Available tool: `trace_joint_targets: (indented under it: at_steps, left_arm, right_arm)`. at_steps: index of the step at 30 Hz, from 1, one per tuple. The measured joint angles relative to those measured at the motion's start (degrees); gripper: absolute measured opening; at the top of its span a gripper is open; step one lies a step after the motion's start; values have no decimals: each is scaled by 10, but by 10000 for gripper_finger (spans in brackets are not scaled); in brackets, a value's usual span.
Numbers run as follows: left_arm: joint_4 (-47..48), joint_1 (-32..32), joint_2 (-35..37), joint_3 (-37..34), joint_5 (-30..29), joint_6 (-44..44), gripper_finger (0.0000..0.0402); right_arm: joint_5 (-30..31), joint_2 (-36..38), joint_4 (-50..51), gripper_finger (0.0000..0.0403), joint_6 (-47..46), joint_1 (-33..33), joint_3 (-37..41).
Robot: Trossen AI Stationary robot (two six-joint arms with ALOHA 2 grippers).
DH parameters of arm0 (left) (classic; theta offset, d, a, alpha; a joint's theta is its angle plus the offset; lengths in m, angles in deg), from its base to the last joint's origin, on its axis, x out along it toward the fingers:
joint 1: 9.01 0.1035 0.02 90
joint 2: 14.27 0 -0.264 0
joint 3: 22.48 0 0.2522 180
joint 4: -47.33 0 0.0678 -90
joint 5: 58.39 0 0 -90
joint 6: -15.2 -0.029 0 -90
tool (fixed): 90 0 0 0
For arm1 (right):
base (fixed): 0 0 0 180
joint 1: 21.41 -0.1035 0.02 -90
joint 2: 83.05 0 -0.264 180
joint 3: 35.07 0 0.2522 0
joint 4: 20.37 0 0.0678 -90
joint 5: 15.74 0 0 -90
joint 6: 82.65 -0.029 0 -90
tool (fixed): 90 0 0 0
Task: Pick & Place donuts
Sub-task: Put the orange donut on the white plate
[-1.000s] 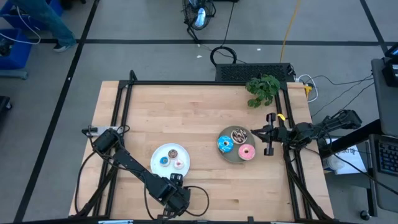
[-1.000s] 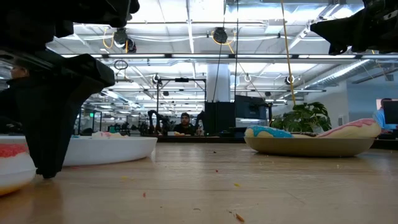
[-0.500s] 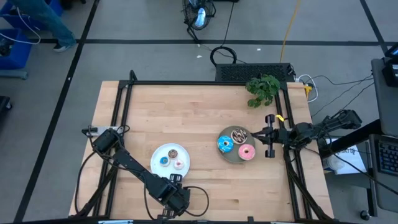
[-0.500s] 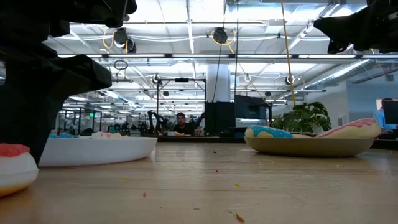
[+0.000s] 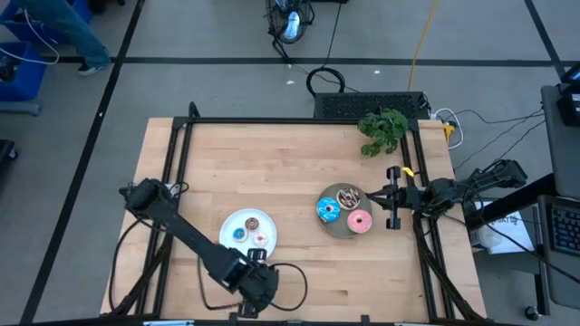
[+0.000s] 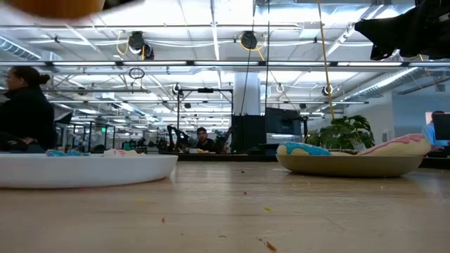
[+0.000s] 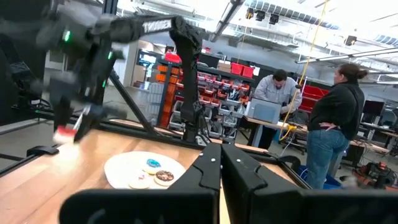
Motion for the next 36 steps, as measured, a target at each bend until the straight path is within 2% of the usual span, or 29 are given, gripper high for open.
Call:
trace_joint_targets:
  at_steps: [5,12,17,26,31,36]
  left_arm:
    - [70,1,57,38,-33,28,184]
    - [202,1,128,47,-69,101,184]
    - [224,-4,151,47,-93,131,184]
    - [269,-6,151,46,-108,152,184]
    - [269,12,151,-5,-141,142,184]
    - [167,40,151,-107,-90,96,184]
  right_arm:
    - [0,0,0,0,0,0,0]
    - [0,0,0,0,0,0,0]
    - [0,0,0,0,2,0,0]
    - [0,0,0,0,2,0,0]
    - [0,0,0,0,2,0,0]
    - [0,0,0,0,3,0,0]
